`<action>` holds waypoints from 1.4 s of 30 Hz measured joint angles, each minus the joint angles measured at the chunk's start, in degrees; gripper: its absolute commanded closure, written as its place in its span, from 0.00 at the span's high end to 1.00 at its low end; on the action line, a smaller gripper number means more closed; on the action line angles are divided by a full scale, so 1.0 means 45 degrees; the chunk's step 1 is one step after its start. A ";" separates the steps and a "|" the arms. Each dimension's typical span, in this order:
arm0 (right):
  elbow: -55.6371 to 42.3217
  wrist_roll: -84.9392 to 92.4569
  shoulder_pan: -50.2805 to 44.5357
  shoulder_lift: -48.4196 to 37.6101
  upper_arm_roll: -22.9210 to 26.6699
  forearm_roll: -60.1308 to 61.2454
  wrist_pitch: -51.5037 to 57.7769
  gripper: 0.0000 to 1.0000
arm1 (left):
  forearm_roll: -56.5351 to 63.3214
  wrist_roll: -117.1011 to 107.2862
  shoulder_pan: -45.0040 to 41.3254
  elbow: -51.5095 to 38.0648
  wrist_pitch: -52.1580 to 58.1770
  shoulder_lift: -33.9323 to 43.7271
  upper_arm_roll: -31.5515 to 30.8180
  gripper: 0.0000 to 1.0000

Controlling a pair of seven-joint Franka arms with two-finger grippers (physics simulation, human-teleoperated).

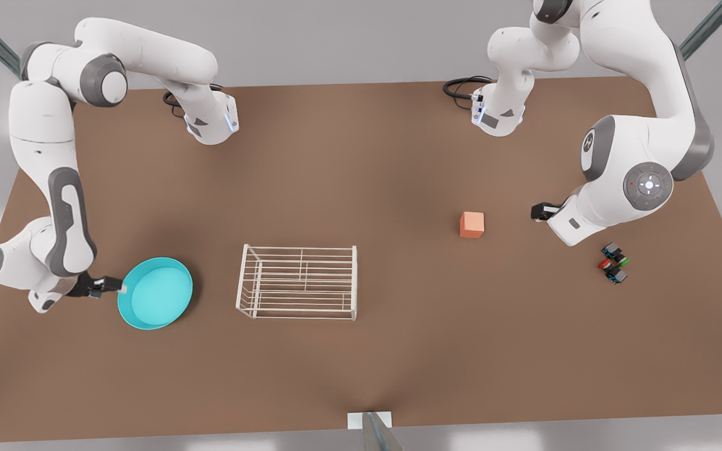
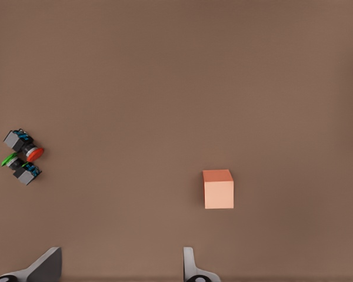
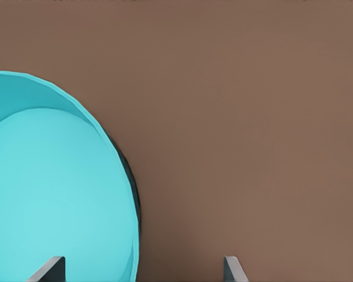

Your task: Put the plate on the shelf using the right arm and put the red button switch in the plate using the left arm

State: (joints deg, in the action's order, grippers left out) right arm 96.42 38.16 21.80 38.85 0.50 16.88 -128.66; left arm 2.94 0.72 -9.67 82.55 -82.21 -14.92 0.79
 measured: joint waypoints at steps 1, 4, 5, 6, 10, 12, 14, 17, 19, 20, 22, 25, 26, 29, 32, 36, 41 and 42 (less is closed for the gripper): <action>-0.0009 0.0093 -0.0019 0.0107 -0.0012 0.0087 -0.0167 1.00 | 0.0000 0.0001 0.0000 0.0000 0.0000 -0.0009 0.0000 1.00; 0.0081 0.0342 -0.0037 0.0260 -0.0097 0.0338 -0.0520 1.00 | 0.0002 0.0003 0.0011 0.0000 0.0004 -0.0018 0.0000 1.00; 0.0144 0.0417 -0.0039 0.0273 -0.0113 0.0388 -0.0595 1.00 | 0.0002 0.0004 0.0017 0.0000 0.0006 -0.0019 0.0000 1.00; 0.0189 0.0487 -0.0044 0.0280 -0.0124 0.0426 -0.0653 1.00 | 0.0002 0.0004 0.0019 0.0000 0.0011 -0.0019 0.0000 1.00; 0.0489 0.0732 -0.0074 0.0279 -0.0265 0.0518 -0.0797 1.00 | -0.0002 0.0007 0.0020 0.0000 0.0025 -0.0020 0.0000 1.00; 0.0627 0.0835 -0.0078 0.0270 -0.0309 0.0538 -0.0836 1.00 | -0.0003 0.0008 0.0022 0.0000 0.0027 -0.0029 0.0000 1.00; 0.0697 0.0930 -0.0078 0.0268 -0.0321 0.0549 -0.0859 1.00 | 0.0000 0.0009 0.0036 0.0000 0.0026 -0.0037 0.0000 1.00; 0.0740 0.1070 -0.0078 0.0250 -0.0325 0.0567 -0.0872 0.61 | 0.0001 0.0010 0.0039 0.0000 0.0041 -0.0039 0.0000 1.00; 0.0745 0.1193 -0.0078 0.0248 -0.0325 0.0618 -0.0855 0.48 | 0.0002 0.0010 0.0039 0.0000 0.0052 -0.0039 0.0000 1.00; 0.0740 0.1249 -0.0078 0.0255 -0.0325 0.0628 -0.0847 0.44 | 0.0002 0.0011 0.0039 0.0000 0.0056 -0.0039 0.0000 1.00; 0.0701 0.1318 -0.0105 0.0292 -0.0325 0.0588 -0.0852 0.37 | 0.0003 0.0011 0.0039 0.0000 0.0063 -0.0039 0.0000 1.00; 0.0605 0.1468 -0.0135 0.0376 -0.0327 0.0553 -0.0846 0.21 | 0.0025 0.0010 0.0231 -0.0088 0.0022 -0.0169 0.0005 1.00; 0.0595 0.1526 -0.0136 0.0336 -0.0327 0.0546 -0.0838 0.21 | 0.0061 0.0005 0.0457 -0.0205 -0.0039 -0.0468 0.0051 1.00; 0.0533 0.1680 -0.0130 0.0096 -0.0326 0.0535 -0.0692 0.21 | 0.0131 -0.0003 0.1466 -0.0424 -0.0798 -0.1620 0.0160 1.00; 0.0305 0.1799 -0.0082 -0.0052 -0.0328 0.0564 -0.0406 0.21 | 0.0161 -0.0003 0.2999 -0.0618 -0.2108 -0.2956 0.0347 1.00; -0.0181 0.1921 -0.0018 -0.0369 -0.0448 0.0592 0.0314 0.21 | -0.0102 -0.0080 0.4084 -0.0482 -0.4025 -0.4137 0.0576 1.00; -0.1715 0.2048 -0.0035 -0.0641 -0.0582 0.1156 0.1962 0.21 | -0.0774 -0.0956 0.4492 0.1096 -0.6870 -0.4302 0.1108 1.00; -0.2146 0.2061 -0.0070 -0.0643 -0.0629 0.1306 0.2419 0.21 | -0.0829 -0.1185 0.4532 0.1277 -0.7387 -0.4343 0.1157 1.00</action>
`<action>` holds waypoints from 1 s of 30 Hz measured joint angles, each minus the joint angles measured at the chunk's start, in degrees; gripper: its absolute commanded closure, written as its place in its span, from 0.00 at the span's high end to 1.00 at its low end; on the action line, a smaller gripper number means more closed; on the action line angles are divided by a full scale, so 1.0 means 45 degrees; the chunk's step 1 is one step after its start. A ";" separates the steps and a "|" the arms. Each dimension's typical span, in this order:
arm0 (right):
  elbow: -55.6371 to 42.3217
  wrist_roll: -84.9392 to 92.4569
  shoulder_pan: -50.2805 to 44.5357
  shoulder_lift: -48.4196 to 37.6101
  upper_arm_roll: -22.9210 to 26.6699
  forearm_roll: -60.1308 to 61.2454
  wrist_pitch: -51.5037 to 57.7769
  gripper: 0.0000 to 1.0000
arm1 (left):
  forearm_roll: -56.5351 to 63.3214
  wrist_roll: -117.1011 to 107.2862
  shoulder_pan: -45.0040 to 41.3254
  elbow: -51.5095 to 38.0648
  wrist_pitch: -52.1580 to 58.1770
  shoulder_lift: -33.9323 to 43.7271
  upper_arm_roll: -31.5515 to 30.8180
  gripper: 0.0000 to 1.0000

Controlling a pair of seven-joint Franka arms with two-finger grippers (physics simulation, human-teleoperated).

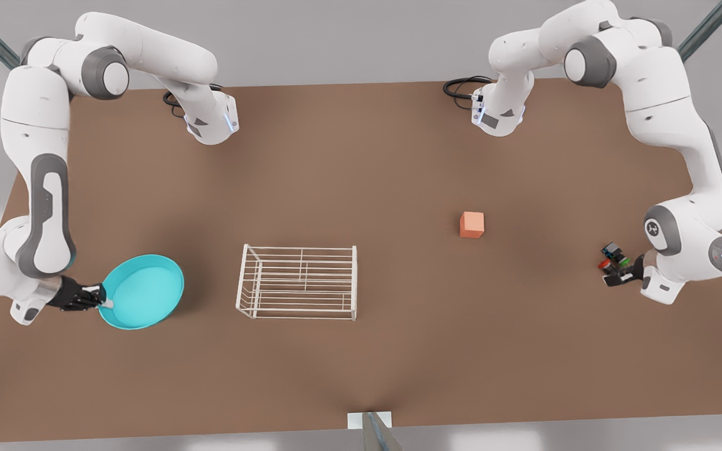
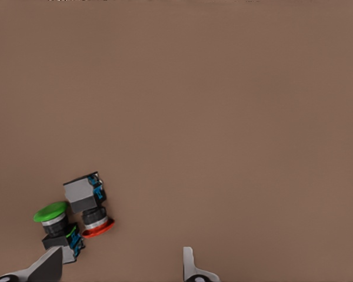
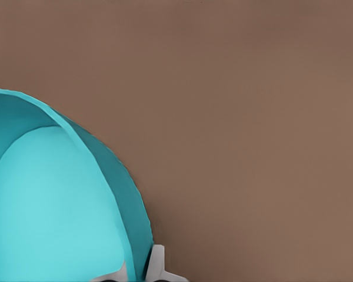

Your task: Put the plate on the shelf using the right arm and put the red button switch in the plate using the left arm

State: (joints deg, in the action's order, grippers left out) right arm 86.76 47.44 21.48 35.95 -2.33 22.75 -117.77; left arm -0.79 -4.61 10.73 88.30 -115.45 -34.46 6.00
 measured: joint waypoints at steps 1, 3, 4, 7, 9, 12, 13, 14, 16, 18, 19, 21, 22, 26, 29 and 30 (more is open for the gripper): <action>-0.0460 -0.0006 -0.0046 -0.0004 -0.0152 0.0169 0.0497 0.21 | -0.0038 -0.0213 0.0093 0.0120 -0.0470 -0.0049 0.0061 1.00; -0.1199 -0.0128 -0.0082 -0.0019 -0.0710 0.0397 0.1438 0.21 | -0.0060 -0.0597 0.0227 0.0223 -0.1251 -0.0212 0.0185 1.00; -0.1549 -0.0259 -0.0159 -0.0023 -0.1049 0.0460 0.1874 0.21 | -0.0061 -0.0735 0.0308 0.0238 -0.1590 -0.0340 0.0205 1.00; -0.2324 -0.0805 -0.1102 -0.0025 -0.1478 0.0585 0.2824 0.21 | 0.0083 -0.1034 0.0357 0.0615 -0.2323 -0.0420 0.0226 1.00; -0.2782 -0.1307 -0.1941 -0.0014 -0.1601 0.0631 0.3239 0.21 | 0.0347 -0.1205 0.0336 0.0983 -0.2639 -0.0423 0.0228 1.00; -0.3441 -0.2186 -0.3132 0.0061 -0.1640 0.0675 0.3638 0.21 | 0.0547 -0.1430 0.0356 0.1322 -0.2954 -0.0498 0.0228 1.00; -0.3609 -0.2496 -0.3475 0.0100 -0.1644 0.0685 0.3716 0.21 | 0.0574 -0.1498 0.0419 0.1351 -0.3034 -0.0556 0.0228 1.00; -0.3742 -0.2807 -0.3808 0.0146 -0.1640 0.0687 0.3773 0.21 | 0.0583 -0.1565 0.0516 0.1356 -0.3106 -0.0662 0.0227 1.00; -0.3857 -0.3400 -0.4467 0.0311 -0.1625 0.0660 0.3731 0.21 | 0.0559 -0.1691 0.0730 0.1360 -0.3308 -0.0965 0.0229 1.00; -0.3885 -0.3963 -0.5012 0.0542 -0.1614 0.0628 0.3494 0.21 | 0.0490 -0.1802 0.0814 0.1351 -0.3547 -0.1179 0.0229 1.00; -0.3868 -0.4222 -0.5226 0.0643 -0.1598 0.0592 0.3356 0.21 | 0.0466 -0.1851 0.0827 0.1347 -0.3667 -0.1262 0.0229 1.00; -0.3810 -0.4699 -0.5559 0.0905 -0.1562 0.0413 0.3036 0.21 | 0.0433 -0.1941 0.0836 0.1346 -0.3856 -0.1344 0.0229 1.00; -0.3760 -0.4918 -0.5695 0.1041 -0.1554 0.0326 0.2843 0.21 | 0.0421 -0.1980 0.0844 0.1350 -0.3931 -0.1398 0.0228 1.00; -0.3210 -0.5677 -0.5925 0.1155 -0.1549 -0.0020 0.2290 0.21 | 0.0428 -0.2114 0.1049 0.1360 -0.4137 -0.1493 0.0229 1.00; -0.2966 -0.6139 -0.5944 0.1165 -0.1548 -0.0193 0.2047 0.21 | 0.0419 -0.2199 0.1027 0.1375 -0.4212 -0.1587 0.0229 1.00; -0.2927 -0.6275 -0.5945 0.1168 -0.1557 -0.0231 0.1988 0.21 | 0.0416 -0.2224 0.1004 0.1378 -0.4225 -0.1615 0.0229 1.00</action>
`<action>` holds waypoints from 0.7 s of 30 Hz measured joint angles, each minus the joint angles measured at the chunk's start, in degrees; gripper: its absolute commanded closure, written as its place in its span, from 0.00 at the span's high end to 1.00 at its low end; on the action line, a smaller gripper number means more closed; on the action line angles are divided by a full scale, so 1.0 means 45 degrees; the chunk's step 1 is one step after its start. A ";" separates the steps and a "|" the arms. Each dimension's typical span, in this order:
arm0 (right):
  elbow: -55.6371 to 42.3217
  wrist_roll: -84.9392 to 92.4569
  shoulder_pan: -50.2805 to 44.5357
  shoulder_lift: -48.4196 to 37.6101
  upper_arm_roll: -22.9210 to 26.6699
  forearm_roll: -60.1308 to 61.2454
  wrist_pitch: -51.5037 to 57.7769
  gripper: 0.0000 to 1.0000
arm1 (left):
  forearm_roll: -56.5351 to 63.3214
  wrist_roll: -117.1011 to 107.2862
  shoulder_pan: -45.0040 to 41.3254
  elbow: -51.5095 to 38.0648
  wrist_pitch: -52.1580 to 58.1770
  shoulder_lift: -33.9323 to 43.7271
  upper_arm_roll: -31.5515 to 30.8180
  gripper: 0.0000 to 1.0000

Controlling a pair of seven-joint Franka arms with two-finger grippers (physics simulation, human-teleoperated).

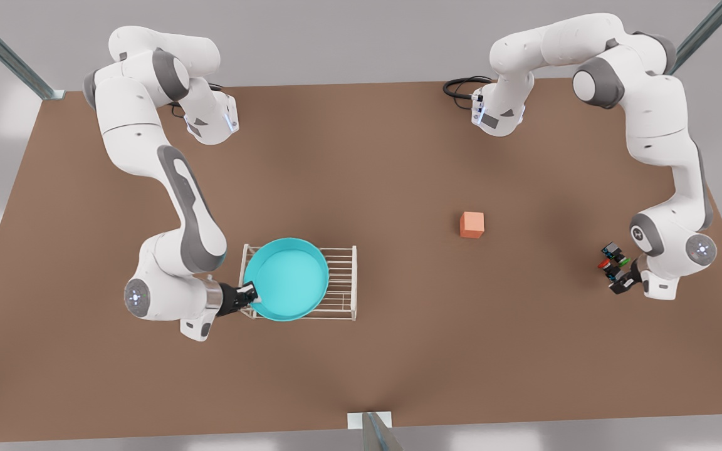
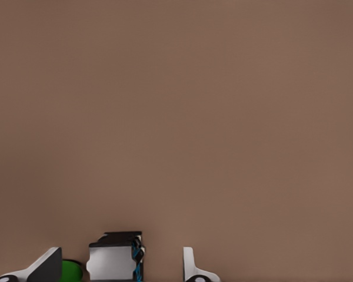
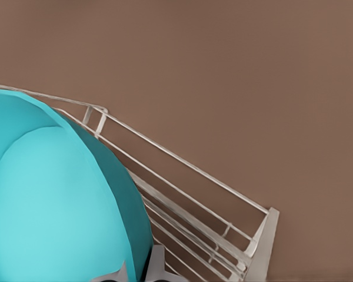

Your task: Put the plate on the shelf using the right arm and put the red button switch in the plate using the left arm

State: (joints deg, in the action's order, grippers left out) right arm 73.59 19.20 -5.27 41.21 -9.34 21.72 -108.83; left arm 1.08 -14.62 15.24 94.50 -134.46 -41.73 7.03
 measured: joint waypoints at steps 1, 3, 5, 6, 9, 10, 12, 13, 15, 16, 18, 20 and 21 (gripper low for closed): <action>0.0045 -0.0128 -0.0001 -0.0005 -0.0005 -0.0027 -0.0050 0.21 | 0.0000 -0.0023 -0.0015 0.0004 -0.0007 -0.0026 0.0000 1.00; 0.0180 -0.0362 -0.0006 -0.0067 -0.0009 -0.0057 -0.0129 0.21 | 0.0004 -0.0064 -0.0025 0.0003 -0.0013 -0.0132 0.0000 1.00; 0.0462 -0.0566 0.0009 -0.0284 -0.0023 -0.0069 -0.0162 0.21 | -0.0009 -0.0104 -0.0027 0.0002 -0.0018 -0.0202 0.0000 1.00; 0.0643 -0.0656 0.0021 -0.0429 -0.0034 -0.0070 -0.0167 0.21 | -0.0069 -0.0124 -0.0028 0.0002 -0.0019 -0.0237 0.0000 1.00; 0.0848 -0.0908 0.0009 -0.0589 -0.0048 -0.0084 -0.0171 1.00 | -0.0282 -0.0172 -0.0019 0.0014 -0.0007 -0.0297 0.0000 1.00; 0.0863 -0.0984 0.0003 -0.0599 -0.0050 -0.0089 -0.0172 1.00 | -0.0325 -0.0186 -0.0013 0.0008 0.0007 -0.0314 0.0000 1.00; 0.0873 -0.1126 -0.0004 -0.0603 -0.0050 -0.0092 -0.0174 1.00 | -0.0383 -0.0211 -0.0016 0.0004 0.0029 -0.0326 0.0000 1.00; 0.0865 -0.1191 -0.0012 -0.0606 -0.0055 -0.0087 -0.0177 1.00 | -0.0400 -0.0223 -0.0022 0.0003 0.0038 -0.0328 0.0000 1.00; 0.0830 -0.1312 -0.0002 -0.0692 -0.0067 -0.0073 -0.0175 1.00 | -0.0420 -0.0244 -0.0031 0.0002 0.0052 -0.0349 0.0000 1.00; 0.0745 -0.1367 0.0023 -0.0733 -0.0069 -0.0073 -0.0170 1.00 | -0.0426 -0.0254 -0.0039 0.0002 0.0057 -0.0374 0.0000 1.00; 0.0646 -0.1470 0.0110 -0.1152 -0.0055 -0.0078 -0.0083 1.00 | -0.0472 -0.0273 -0.0048 -0.0009 0.0060 -0.0441 -0.0003 0.98; 0.0629 -0.1565 0.0288 -0.1879 0.0075 -0.0171 0.0137 1.00 | -0.0574 -0.0292 -0.0062 -0.0015 0.0053 -0.0475 -0.0001 0.88; 0.0619 -0.1607 0.0476 -0.2248 0.0178 -0.0551 0.0280 1.00 | -0.0606 -0.0302 -0.0065 -0.0016 0.0049 -0.0481 -0.0001 0.85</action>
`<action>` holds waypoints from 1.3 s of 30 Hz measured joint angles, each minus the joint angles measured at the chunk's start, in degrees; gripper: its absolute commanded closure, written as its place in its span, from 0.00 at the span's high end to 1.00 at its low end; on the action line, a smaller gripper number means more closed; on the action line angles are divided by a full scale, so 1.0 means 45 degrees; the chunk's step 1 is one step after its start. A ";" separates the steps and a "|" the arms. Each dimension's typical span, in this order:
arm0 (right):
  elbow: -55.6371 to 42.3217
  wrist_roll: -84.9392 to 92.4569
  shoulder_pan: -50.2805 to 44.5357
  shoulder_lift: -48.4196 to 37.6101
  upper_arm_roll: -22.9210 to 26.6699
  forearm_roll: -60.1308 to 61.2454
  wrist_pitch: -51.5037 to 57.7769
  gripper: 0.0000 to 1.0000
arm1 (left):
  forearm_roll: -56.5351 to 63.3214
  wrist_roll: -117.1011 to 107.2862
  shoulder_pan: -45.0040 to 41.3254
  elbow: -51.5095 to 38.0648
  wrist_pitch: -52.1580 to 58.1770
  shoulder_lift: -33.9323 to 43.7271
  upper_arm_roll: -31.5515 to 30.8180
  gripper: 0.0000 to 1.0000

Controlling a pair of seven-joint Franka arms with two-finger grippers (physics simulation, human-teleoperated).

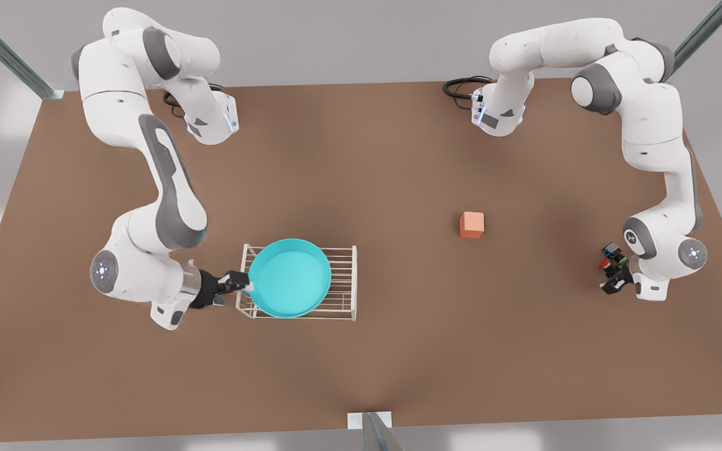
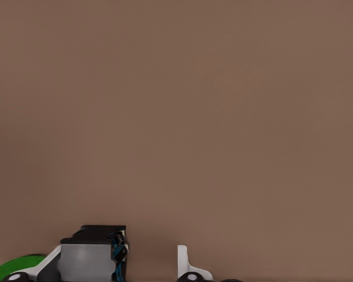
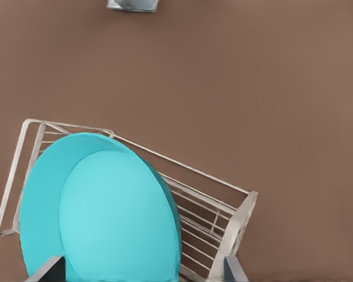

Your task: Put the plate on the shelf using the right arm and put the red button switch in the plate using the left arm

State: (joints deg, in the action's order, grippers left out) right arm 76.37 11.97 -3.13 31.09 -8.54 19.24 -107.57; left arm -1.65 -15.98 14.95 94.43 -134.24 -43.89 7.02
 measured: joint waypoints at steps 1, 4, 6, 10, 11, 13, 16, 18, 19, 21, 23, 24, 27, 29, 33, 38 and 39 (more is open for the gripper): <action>-0.0008 -0.0038 0.0343 -0.0214 0.0051 -0.0678 0.0145 1.00 | -0.0022 -0.0011 -0.0001 -0.0001 -0.0003 -0.0003 0.0000 0.80; -0.0461 -0.0138 0.1085 -0.0506 0.0249 -0.3698 0.1062 1.00 | -0.0070 -0.0031 -0.0003 -0.0020 -0.0009 0.0006 -0.0005 0.80; -0.0789 -0.0194 0.1068 -0.1285 0.0534 -0.5278 0.2216 1.00 | -0.0067 -0.0039 -0.0016 -0.0032 -0.0001 0.0051 -0.0001 0.80; 0.0896 -0.0271 0.0538 -0.4306 0.1590 -0.6383 0.3960 1.00 | -0.0056 0.0173 -0.0015 -0.0022 0.0246 0.0274 -0.0017 0.81; 0.1270 -0.0291 0.0486 -0.4768 0.1685 -0.6351 0.4258 1.00 | -0.0063 0.0257 -0.0009 -0.0022 0.0307 0.0268 -0.0012 0.80; 0.1710 -0.0329 0.0463 -0.5168 0.1760 -0.6183 0.4713 1.00 | -0.0073 0.0436 -0.0004 -0.0021 0.0403 0.0248 -0.0012 0.80; 0.2269 -0.0384 0.0541 -0.5118 0.1786 -0.5740 0.5136 1.00 | -0.0081 0.0736 -0.0003 -0.0021 0.0498 0.0206 -0.0011 0.80; 0.2184 -0.0416 0.0583 -0.4974 0.1764 -0.5515 0.5236 1.00 | -0.0091 0.0974 -0.0002 -0.0024 0.0534 0.0193 -0.0015 0.80; 0.1970 -0.0430 0.0568 -0.4823 0.1754 -0.5429 0.5267 1.00 | -0.0098 0.1081 -0.0002 -0.0030 0.0544 0.0191 -0.0017 0.73; 0.1608 -0.0444 0.0525 -0.4680 0.1740 -0.5345 0.5279 1.00 | -0.0147 0.1267 0.0004 -0.0038 0.0555 0.0190 -0.0019 0.60; 0.1464 -0.0455 0.0545 -0.4612 0.1750 -0.5293 0.5252 1.00 | -0.0247 0.1445 0.0010 -0.0040 0.0554 0.0176 -0.0015 0.60; 0.1434 -0.0458 0.0575 -0.4601 0.1763 -0.5281 0.5230 1.00 | -0.0282 0.1527 0.0013 -0.0040 0.0554 0.0173 -0.0017 0.60; 0.1243 -0.0465 0.0655 -0.4618 0.1793 -0.5298 0.5201 1.00 | -0.0412 0.1744 0.0017 -0.0040 0.0551 0.0141 -0.0017 0.60; 0.1138 -0.0468 0.0653 -0.4618 0.1797 -0.5327 0.5218 1.00 | -0.0515 0.1868 0.0011 -0.0041 0.0545 0.0089 -0.0018 0.60; 0.1104 -0.0474 0.0626 -0.4611 0.1796 -0.5359 0.5240 1.00 | -0.0547 0.2008 0.0011 -0.0074 0.0532 0.0084 -0.0018 0.42; 0.1101 -0.0495 0.0585 -0.4610 0.1763 -0.5359 0.5263 1.00 | -0.0727 0.1951 -0.0204 -0.0030 0.0433 0.0388 -0.0046 0.39; 0.1094 -0.0498 0.0571 -0.4610 0.1761 -0.5359 0.5266 1.00 | -0.0771 0.1855 -0.0475 -0.0005 0.0514 0.0648 -0.0067 0.39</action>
State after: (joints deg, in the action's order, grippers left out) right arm 81.29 9.73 -0.56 10.35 -0.61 -4.88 -83.87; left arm -5.11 -7.64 12.81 94.40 -131.93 -40.98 6.73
